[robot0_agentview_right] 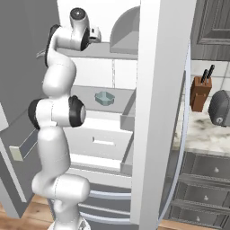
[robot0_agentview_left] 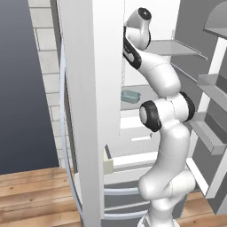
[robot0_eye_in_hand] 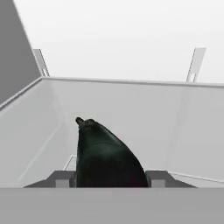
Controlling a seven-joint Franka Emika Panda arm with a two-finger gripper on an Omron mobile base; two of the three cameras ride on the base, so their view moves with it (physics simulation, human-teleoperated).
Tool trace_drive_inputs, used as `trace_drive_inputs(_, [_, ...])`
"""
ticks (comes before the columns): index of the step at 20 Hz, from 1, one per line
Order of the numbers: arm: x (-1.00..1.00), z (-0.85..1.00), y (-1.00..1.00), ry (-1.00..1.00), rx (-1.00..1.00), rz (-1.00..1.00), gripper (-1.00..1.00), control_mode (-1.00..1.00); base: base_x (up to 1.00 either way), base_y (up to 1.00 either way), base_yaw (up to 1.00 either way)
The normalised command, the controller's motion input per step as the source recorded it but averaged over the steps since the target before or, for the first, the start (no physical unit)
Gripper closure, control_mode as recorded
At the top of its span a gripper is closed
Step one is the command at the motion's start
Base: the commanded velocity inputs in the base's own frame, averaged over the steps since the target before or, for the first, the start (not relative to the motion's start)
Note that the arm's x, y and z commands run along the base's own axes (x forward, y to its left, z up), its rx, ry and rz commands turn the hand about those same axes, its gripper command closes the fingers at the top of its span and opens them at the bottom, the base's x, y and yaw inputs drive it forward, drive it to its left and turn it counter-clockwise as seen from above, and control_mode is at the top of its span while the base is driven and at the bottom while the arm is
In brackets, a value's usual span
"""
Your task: Place the condiment bottle and mustard from the counter to the top shelf of the fridge. If the existing items in the fridge are on the top shelf, move them to other shelves.
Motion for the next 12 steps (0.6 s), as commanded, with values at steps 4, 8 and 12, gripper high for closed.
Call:
trace_drive_inputs(4, [-0.87, 0.00, 0.00, -0.27, 0.00, 0.01, 1.00, -1.00, 0.00, 0.00, 0.00])
trace_drive_inputs(8, [-1.00, 0.00, 0.00, -0.43, 0.02, 0.02, 1.00, -1.00, 0.00, 0.00, 0.00])
trace_drive_inputs(12, [-0.99, 0.00, 0.00, -0.50, 0.15, 0.00, 1.00, -1.00, 0.00, 0.00, 0.00])
